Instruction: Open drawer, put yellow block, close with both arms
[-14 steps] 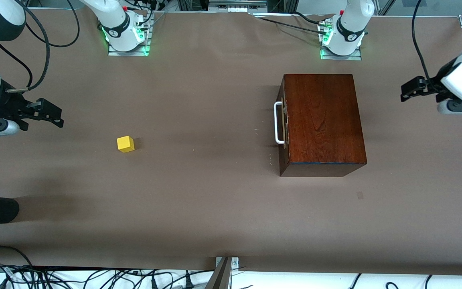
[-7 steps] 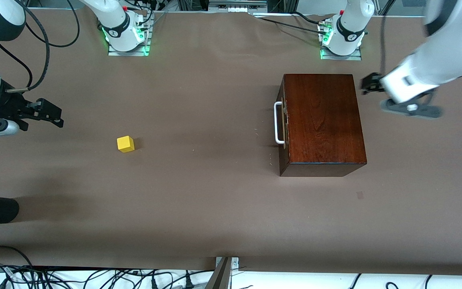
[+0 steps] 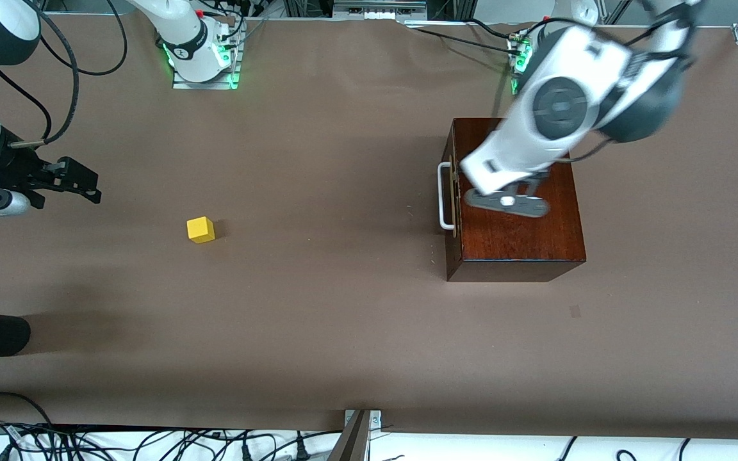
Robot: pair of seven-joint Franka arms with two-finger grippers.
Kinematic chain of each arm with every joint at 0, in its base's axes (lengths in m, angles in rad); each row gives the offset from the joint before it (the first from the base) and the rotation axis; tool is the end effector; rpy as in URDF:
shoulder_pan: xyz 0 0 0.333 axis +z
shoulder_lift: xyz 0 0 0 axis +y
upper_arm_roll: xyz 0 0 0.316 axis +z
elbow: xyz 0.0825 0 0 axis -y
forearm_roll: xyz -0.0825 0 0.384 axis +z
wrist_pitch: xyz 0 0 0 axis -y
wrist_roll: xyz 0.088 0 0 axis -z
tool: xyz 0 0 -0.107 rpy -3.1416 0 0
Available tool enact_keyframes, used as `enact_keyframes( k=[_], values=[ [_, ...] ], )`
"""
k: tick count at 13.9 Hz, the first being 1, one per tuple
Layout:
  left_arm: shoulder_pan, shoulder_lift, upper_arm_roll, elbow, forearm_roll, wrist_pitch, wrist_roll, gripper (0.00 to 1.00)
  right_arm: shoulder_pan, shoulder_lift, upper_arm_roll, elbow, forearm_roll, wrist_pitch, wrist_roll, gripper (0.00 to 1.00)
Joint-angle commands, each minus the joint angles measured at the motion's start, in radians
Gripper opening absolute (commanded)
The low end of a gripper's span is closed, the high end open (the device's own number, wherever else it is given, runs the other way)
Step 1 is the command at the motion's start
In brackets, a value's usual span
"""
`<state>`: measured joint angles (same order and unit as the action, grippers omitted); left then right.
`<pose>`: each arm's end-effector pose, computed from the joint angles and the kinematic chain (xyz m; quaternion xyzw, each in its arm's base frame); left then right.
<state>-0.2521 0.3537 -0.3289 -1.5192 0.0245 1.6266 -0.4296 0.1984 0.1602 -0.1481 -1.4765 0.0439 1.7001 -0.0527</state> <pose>0.5460 -0.3252 0.4503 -0.9898 0.0741 0.1209 0.0158 0.6133 0.0422 0.5886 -0.9981 -0.0506 -0.0326 0.0101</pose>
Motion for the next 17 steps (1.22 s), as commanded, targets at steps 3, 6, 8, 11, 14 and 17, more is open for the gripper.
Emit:
enact_keyframes(
  k=[3, 6, 8, 11, 14, 17],
  values=[
    [-0.099, 0.132, 0.008, 0.093, 0.064, 0.079, -0.119, 1.0, 0.0, -0.01, 0.001, -0.004, 0.002, 0.021, 0.008, 1.0],
    [-0.131, 0.162, 0.011, 0.085, 0.078, 0.116, -0.167, 1.0, 0.0, -0.008, 0.001, -0.004, 0.002, 0.021, 0.008, 1.0],
    [-0.137, 0.171, 0.01, 0.057, 0.115, 0.118, -0.169, 1.0, 0.0, -0.008, 0.001, -0.002, 0.002, 0.021, 0.008, 1.0],
    [-0.167, 0.172, 0.01, -0.048, 0.173, 0.191, -0.204, 1.0, 0.0, -0.007, 0.001, -0.002, 0.002, 0.021, 0.008, 1.0],
    [-0.17, 0.172, 0.011, -0.091, 0.192, 0.243, -0.235, 1.0, 0.0, -0.007, 0.001, -0.004, 0.002, 0.021, 0.008, 1.0],
    [-0.183, 0.198, 0.008, -0.096, 0.248, 0.252, -0.282, 1.0, 0.0, -0.007, 0.001, -0.002, 0.002, 0.021, 0.008, 1.0]
  ],
)
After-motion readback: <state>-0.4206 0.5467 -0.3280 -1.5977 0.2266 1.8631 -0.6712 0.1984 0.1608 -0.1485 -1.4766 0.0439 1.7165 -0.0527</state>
